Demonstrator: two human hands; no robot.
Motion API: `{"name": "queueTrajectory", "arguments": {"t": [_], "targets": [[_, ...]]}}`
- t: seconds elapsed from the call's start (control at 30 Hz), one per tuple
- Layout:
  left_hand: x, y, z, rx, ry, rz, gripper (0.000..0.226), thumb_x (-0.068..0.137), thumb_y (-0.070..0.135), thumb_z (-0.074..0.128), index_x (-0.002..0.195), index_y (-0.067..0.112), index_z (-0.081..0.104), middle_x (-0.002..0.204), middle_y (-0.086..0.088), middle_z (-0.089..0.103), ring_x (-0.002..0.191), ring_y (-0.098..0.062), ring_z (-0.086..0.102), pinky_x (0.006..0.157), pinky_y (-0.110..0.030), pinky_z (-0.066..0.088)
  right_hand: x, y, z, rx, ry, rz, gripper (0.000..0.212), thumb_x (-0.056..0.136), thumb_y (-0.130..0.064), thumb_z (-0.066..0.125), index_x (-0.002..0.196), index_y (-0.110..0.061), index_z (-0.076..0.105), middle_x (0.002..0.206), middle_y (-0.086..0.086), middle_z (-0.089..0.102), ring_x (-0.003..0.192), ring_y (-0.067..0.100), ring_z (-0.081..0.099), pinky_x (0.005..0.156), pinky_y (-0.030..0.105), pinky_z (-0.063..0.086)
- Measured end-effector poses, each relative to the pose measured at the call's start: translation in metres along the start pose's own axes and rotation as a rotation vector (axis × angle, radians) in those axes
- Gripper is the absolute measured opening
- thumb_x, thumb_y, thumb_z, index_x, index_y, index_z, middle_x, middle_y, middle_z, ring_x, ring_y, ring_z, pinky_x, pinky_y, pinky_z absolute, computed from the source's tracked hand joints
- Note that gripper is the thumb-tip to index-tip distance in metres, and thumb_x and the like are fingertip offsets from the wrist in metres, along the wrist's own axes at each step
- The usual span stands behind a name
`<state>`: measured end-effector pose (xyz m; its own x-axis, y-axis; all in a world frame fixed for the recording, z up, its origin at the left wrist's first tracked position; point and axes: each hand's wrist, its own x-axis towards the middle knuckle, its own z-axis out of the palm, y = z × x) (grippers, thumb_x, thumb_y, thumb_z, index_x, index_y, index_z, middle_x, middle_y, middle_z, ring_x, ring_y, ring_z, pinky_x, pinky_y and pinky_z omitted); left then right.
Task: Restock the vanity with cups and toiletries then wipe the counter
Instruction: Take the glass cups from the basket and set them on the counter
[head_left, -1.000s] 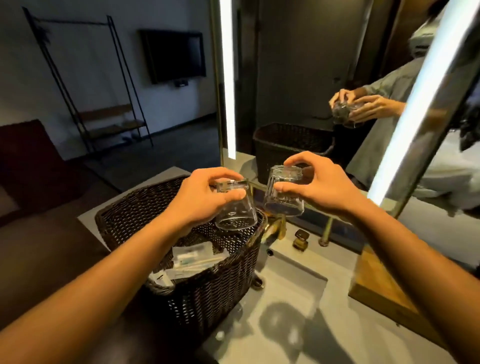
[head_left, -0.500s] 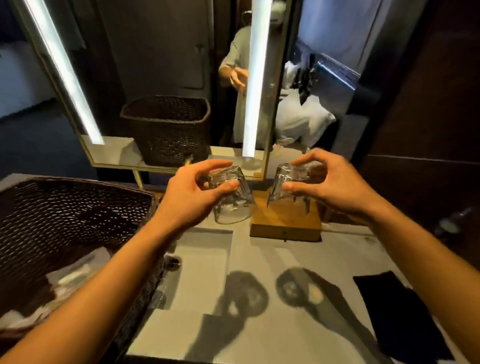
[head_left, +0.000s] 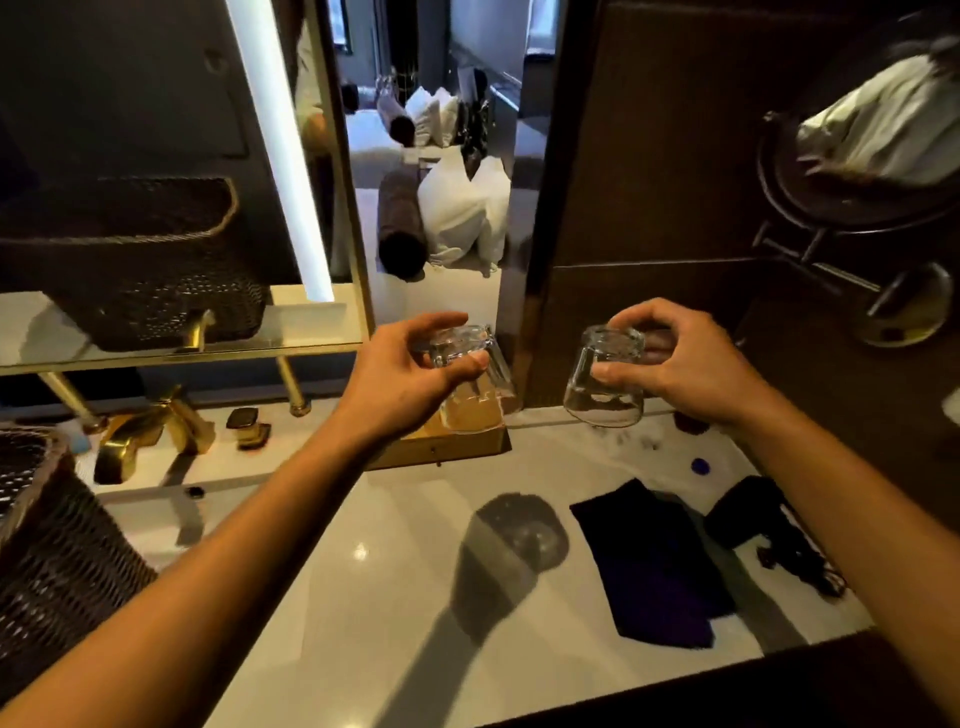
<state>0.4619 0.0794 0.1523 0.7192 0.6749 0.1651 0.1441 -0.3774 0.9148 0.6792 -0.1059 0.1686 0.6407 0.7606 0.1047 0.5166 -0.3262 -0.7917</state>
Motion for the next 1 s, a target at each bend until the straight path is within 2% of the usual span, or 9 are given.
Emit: {"name": "queueTrajectory", "arguments": {"t": [0.07,0.17,0.27,0.37,0.47,0.6,0.77,0.9,1.0], "targets": [[0.018,-0.001,0.031,0.019,-0.003,0.0,0.066,0.081,0.034,0.08,0.142,0.028,0.054,0.135,-0.001,0.064,0.108,-0.008,0.066,0.1,-0.035,0.056,0.012,0.027,-0.013,0.007,0.007,0.016,0.059,0.064,-0.035,0.089,0.116,-0.034,0.061,0.115,-0.007,0.068,0.102,0.01,0.07,0.087,0.04,0.06],[0.047,-0.006,0.083,0.049,-0.026,-0.012,0.076,0.079,0.03,0.082,0.146,0.024,0.048,0.135,0.003,0.061,0.104,0.0,0.062,0.09,-0.014,0.053,0.031,0.071,-0.037,0.01,0.005,0.055,0.078,0.065,-0.034,0.089,0.134,-0.031,0.053,0.128,-0.003,0.063,0.111,0.013,0.064,0.092,0.039,0.057],[0.074,-0.015,0.131,0.055,-0.058,-0.075,0.079,0.078,0.028,0.083,0.147,0.025,0.046,0.14,0.002,0.054,0.113,-0.008,0.058,0.089,-0.02,0.054,0.049,0.109,-0.055,0.05,0.0,0.104,0.083,0.069,-0.025,0.088,0.141,-0.022,0.049,0.131,-0.003,0.06,0.114,0.014,0.06,0.092,0.032,0.052],[0.094,-0.027,0.175,0.069,-0.09,-0.121,0.076,0.077,0.023,0.084,0.143,0.023,0.047,0.139,-0.003,0.048,0.12,-0.017,0.056,0.1,-0.036,0.057,0.068,0.149,-0.069,0.072,0.013,0.161,0.078,0.065,-0.023,0.09,0.135,-0.021,0.055,0.13,0.0,0.062,0.118,0.019,0.06,0.1,0.04,0.051],[0.111,-0.042,0.213,0.098,-0.088,-0.149,0.075,0.073,0.022,0.087,0.139,0.026,0.05,0.137,-0.002,0.049,0.124,-0.023,0.055,0.102,-0.044,0.056,0.084,0.192,-0.075,0.087,0.024,0.22,0.076,0.061,-0.02,0.092,0.128,-0.021,0.056,0.123,0.002,0.064,0.112,0.021,0.063,0.099,0.043,0.053],[0.129,-0.06,0.257,0.221,-0.073,-0.14,0.07,0.072,0.027,0.088,0.134,0.024,0.056,0.127,0.005,0.049,0.121,-0.021,0.055,0.106,-0.042,0.051,0.099,0.246,-0.067,0.094,0.059,0.273,0.071,0.06,-0.016,0.093,0.122,-0.022,0.058,0.118,0.001,0.065,0.108,0.019,0.064,0.095,0.044,0.055],[0.147,-0.085,0.304,0.371,-0.128,-0.15,0.071,0.076,0.029,0.085,0.139,0.019,0.052,0.133,-0.003,0.049,0.12,-0.023,0.054,0.105,-0.032,0.048,0.114,0.304,-0.044,0.109,0.068,0.341,0.066,0.063,-0.012,0.09,0.117,-0.027,0.056,0.117,0.001,0.066,0.107,0.021,0.064,0.095,0.047,0.055],[0.163,-0.107,0.332,0.434,-0.168,-0.191,0.071,0.078,0.027,0.084,0.14,0.019,0.051,0.137,-0.002,0.048,0.124,-0.022,0.052,0.099,-0.022,0.04,0.127,0.331,-0.033,0.076,0.058,0.342,0.061,0.067,-0.008,0.086,0.12,-0.018,0.057,0.116,0.003,0.063,0.105,0.02,0.06,0.089,0.03,0.049],[0.172,-0.124,0.35,0.467,-0.211,-0.21,0.072,0.078,0.026,0.084,0.141,0.02,0.05,0.141,0.0,0.047,0.127,-0.023,0.052,0.105,-0.028,0.044,0.138,0.35,-0.021,0.075,0.062,0.351,0.058,0.067,-0.005,0.085,0.114,-0.022,0.055,0.113,0.002,0.06,0.106,0.022,0.059,0.088,0.028,0.047]]}}
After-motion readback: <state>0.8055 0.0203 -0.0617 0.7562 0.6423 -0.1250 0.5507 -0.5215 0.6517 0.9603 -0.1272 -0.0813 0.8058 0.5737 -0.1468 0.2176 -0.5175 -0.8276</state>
